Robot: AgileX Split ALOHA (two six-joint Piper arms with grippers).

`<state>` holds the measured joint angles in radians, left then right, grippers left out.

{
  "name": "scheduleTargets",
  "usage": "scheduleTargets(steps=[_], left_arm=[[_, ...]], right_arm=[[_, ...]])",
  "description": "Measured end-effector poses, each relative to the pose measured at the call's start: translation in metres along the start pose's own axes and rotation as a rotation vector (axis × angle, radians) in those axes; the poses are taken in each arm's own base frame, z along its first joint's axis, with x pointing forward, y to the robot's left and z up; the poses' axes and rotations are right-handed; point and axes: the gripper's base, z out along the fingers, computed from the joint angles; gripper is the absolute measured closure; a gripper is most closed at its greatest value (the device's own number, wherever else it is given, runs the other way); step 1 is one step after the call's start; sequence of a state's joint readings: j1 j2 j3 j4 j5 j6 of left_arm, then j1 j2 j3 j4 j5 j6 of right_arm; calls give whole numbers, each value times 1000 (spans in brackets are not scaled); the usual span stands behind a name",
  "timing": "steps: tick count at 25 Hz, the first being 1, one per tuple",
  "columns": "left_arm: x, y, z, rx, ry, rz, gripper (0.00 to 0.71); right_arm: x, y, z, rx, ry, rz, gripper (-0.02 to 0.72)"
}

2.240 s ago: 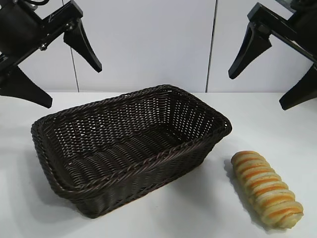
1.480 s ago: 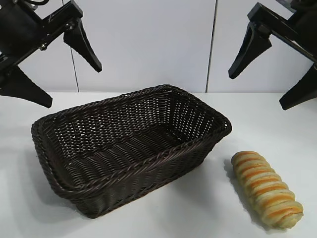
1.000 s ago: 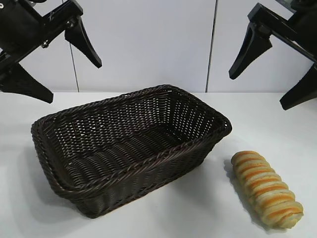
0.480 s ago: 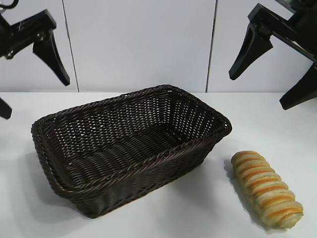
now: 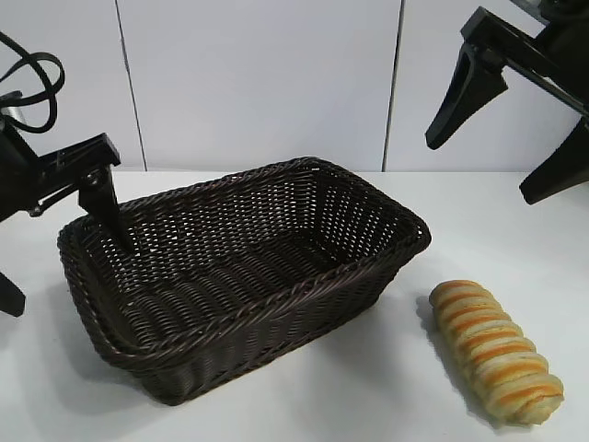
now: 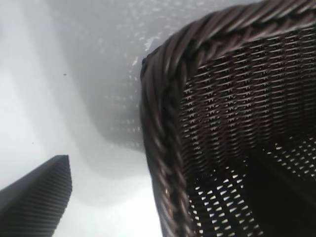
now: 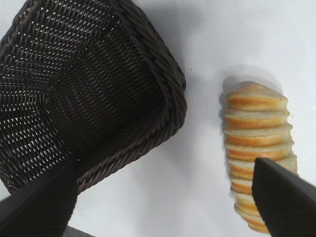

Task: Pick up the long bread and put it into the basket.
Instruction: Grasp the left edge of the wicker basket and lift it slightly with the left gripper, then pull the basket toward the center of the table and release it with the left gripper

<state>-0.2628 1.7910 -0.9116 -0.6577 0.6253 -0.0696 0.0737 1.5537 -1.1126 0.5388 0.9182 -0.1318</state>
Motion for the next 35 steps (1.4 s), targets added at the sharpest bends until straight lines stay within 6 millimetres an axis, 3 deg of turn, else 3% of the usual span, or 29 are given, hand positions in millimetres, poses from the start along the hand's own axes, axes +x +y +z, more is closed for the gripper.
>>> scheduleTargets(steps=[2, 3, 5, 7, 8, 9, 23, 35], left_arm=[[-1, 1, 5, 5, 9, -12, 75], [-1, 1, 6, 4, 12, -15, 130], [-2, 2, 8, 5, 8, -17, 289], [-2, 1, 8, 7, 2, -19, 494], [-2, 1, 8, 8, 0, -22, 571], [-2, 1, 8, 10, -2, -31, 603], [-4, -5, 4, 14, 37, 43, 608], [-46, -51, -51, -56, 10, 376, 608]], right_arm=[[0, 0, 0, 0, 0, -1, 20], [0, 0, 0, 0, 0, -1, 20], [0, 0, 0, 0, 0, -1, 20], [0, 0, 0, 0, 0, -1, 20], [0, 0, 0, 0, 0, -1, 20], [0, 0, 0, 0, 0, -1, 20], [-1, 0, -1, -1, -4, -2, 22], [-1, 0, -1, -1, -1, -2, 41]])
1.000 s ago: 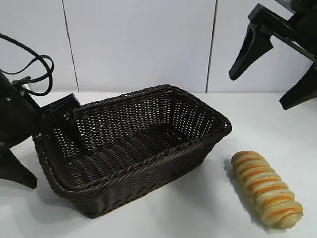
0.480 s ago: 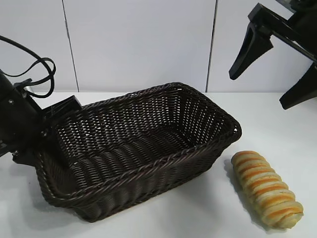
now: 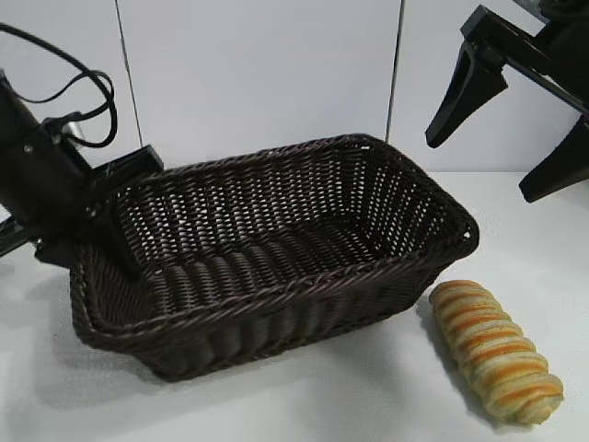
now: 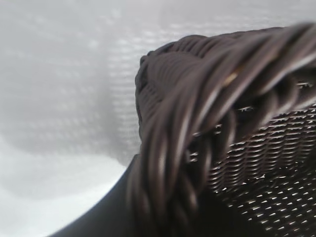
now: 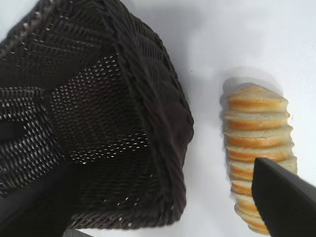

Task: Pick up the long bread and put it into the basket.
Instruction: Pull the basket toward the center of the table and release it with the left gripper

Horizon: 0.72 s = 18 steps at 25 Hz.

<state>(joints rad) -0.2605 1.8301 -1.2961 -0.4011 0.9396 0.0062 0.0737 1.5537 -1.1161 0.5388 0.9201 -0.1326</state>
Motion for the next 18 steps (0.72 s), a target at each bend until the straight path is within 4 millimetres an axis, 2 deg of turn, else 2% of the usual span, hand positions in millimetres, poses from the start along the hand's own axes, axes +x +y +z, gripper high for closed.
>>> scheduleTargets(steps=[4, 10, 18], left_arm=[[-16, 0, -2, -47, 3, 53, 608], [-39, 3, 23, -57, 33, 53, 608], [-42, 12, 51, -67, 83, 34, 609]], right_arm=[[0, 0, 0, 0, 0, 0, 41], [0, 0, 0, 0, 1, 0, 41], [0, 0, 0, -1, 4, 0, 41]])
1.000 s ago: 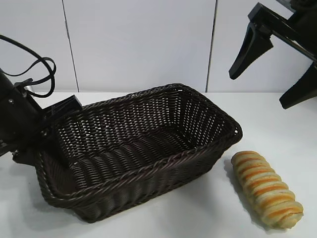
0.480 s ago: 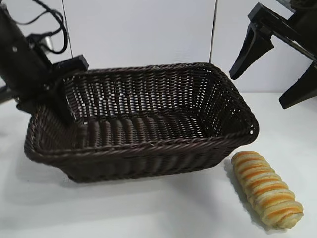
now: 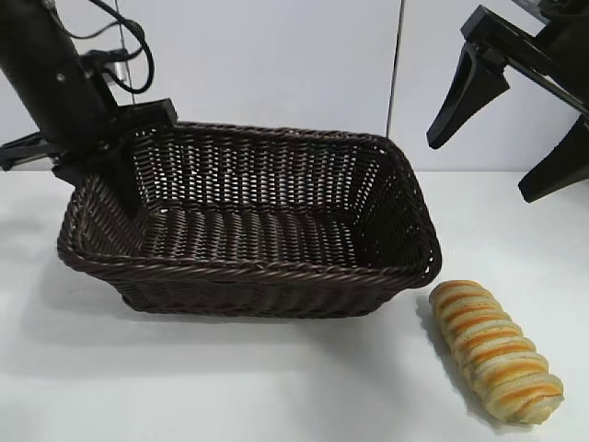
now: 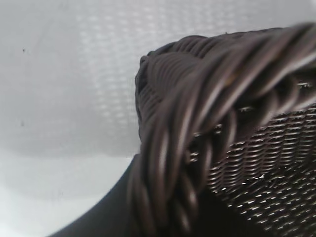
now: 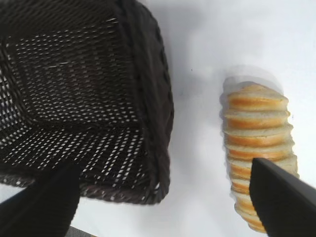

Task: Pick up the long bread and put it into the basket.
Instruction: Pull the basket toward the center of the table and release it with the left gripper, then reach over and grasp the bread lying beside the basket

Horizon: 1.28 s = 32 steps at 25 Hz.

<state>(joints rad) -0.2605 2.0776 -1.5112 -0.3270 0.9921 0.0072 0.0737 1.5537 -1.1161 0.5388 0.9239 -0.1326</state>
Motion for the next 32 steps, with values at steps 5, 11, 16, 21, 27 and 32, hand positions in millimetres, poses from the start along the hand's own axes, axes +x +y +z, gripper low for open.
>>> scheduleTargets(steps=[5, 11, 16, 21, 27, 32], left_arm=[[0, 0, 2, 2, 3, -4, 609], [0, 0, 1, 3, 15, -3, 429], [-4, -1, -13, 16, 42, 0, 98], [-12, -1, -52, 1, -24, 0, 40], [3, 4, -119, -22, -124, 29, 32], [23, 19, -183, -31, -274, 14, 32]], right_arm=[[0, 0, 0, 1, 1, -1, 41], [0, 0, 0, 2, 1, -4, 41], [0, -1, 0, 6, 4, -7, 41], [1, -1, 0, 8, 6, -10, 41], [1, -1, 0, 8, 10, -11, 41], [1, -1, 0, 10, 11, -12, 41]])
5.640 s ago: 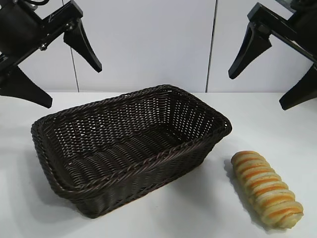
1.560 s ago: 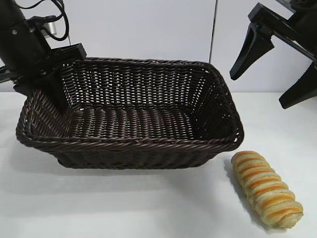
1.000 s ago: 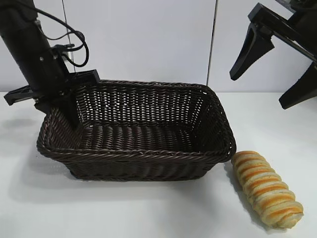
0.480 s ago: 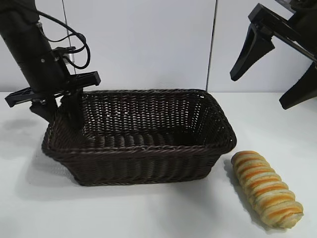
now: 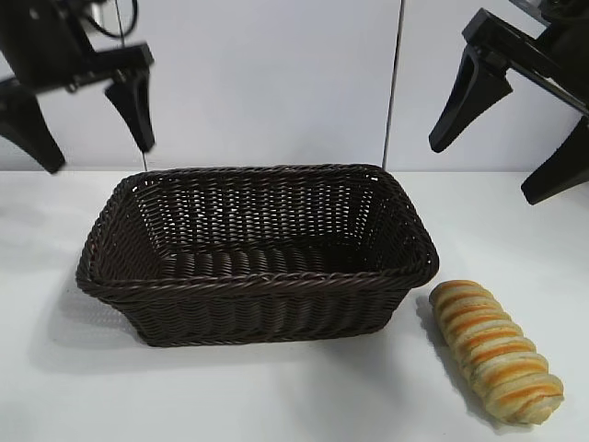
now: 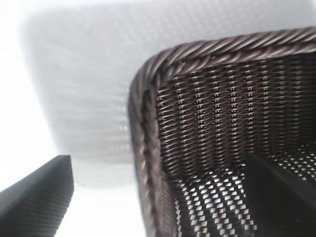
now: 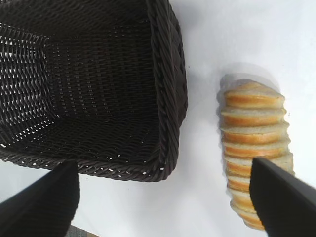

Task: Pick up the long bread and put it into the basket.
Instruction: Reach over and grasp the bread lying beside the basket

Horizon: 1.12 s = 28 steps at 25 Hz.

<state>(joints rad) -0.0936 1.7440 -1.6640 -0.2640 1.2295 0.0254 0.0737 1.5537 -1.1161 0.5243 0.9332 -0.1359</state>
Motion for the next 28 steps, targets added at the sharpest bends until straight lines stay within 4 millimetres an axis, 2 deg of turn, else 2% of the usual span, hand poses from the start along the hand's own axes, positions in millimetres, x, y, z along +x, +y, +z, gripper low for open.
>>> scheduleTargets(steps=[6, 9, 12, 18, 21, 25, 28], left_arm=[[17, 3, -67, -17, -157, 36, 32], [31, -2, -89, -23, -197, 61, 32], [41, 4, -99, -58, -206, 54, 32], [47, 43, -108, -168, -216, -60, 32], [52, 54, -119, -197, -243, -96, 32], [63, 47, -136, -194, -290, -93, 32], [86, 36, -157, -203, -349, -76, 32]], right_arm=[[0, 0, 0, 0, 2, -1, 41], [1, 0, 0, -1, 8, -4, 41], [1, 0, 0, -1, 10, -7, 41], [1, 0, 0, -2, 14, -15, 41], [2, 0, 0, -2, 17, -15, 41], [2, 0, 0, -3, 17, -20, 41], [2, 0, 0, -3, 17, -24, 41]])
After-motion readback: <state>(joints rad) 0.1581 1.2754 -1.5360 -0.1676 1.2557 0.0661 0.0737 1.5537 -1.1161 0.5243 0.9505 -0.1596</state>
